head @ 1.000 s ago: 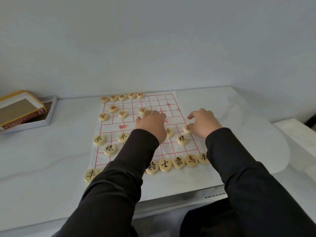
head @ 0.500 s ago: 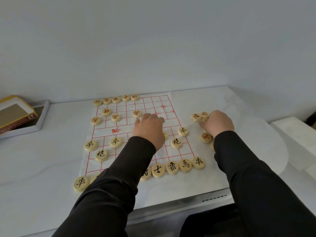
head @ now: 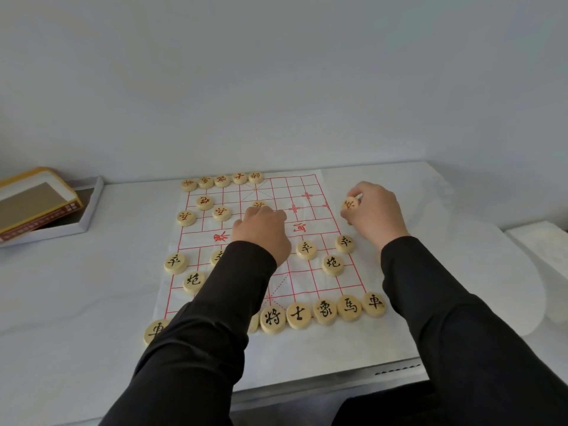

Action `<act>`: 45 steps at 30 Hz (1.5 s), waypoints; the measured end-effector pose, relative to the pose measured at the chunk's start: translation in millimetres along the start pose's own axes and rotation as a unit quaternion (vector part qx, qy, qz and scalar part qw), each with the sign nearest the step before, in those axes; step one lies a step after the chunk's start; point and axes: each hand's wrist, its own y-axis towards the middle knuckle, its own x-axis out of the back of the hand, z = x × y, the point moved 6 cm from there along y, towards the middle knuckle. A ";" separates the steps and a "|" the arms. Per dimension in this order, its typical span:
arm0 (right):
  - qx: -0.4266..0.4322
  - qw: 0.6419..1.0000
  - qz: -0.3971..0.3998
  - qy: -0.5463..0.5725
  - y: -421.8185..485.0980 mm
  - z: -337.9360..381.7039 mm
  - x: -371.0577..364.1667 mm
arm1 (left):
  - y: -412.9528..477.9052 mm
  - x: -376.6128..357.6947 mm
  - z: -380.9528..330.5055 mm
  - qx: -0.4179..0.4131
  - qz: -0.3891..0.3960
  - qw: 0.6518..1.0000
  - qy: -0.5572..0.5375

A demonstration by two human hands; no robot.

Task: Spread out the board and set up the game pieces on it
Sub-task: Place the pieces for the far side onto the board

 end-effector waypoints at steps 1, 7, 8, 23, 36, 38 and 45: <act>-0.001 0.999 0.019 0.031 2.3 3.2 -5.8 | 1.0 0.0 2.7 0.004 0.004 1.000 0.000; 0.006 0.989 0.105 0.102 11.5 30.5 -21.3 | 10.6 4.6 10.5 0.017 0.019 1.000 -0.010; 0.010 0.990 0.110 0.090 15.6 35.2 -24.0 | 11.6 5.4 10.4 0.018 0.017 1.000 -0.014; 0.074 0.958 0.266 -0.075 64.5 69.0 -74.3 | 22.4 8.5 36.6 0.037 0.018 0.998 -0.049; 0.106 0.948 0.266 -0.137 67.7 77.7 -86.4 | 24.0 10.0 34.2 0.021 0.002 0.998 -0.061; 0.119 0.946 0.265 -0.146 67.2 77.1 -83.6 | 24.1 9.8 33.9 0.019 0.001 0.998 -0.063; 0.112 0.974 0.193 -0.048 47.8 69.6 -55.4 | 23.8 6.9 24.2 0.002 0.005 0.998 -0.063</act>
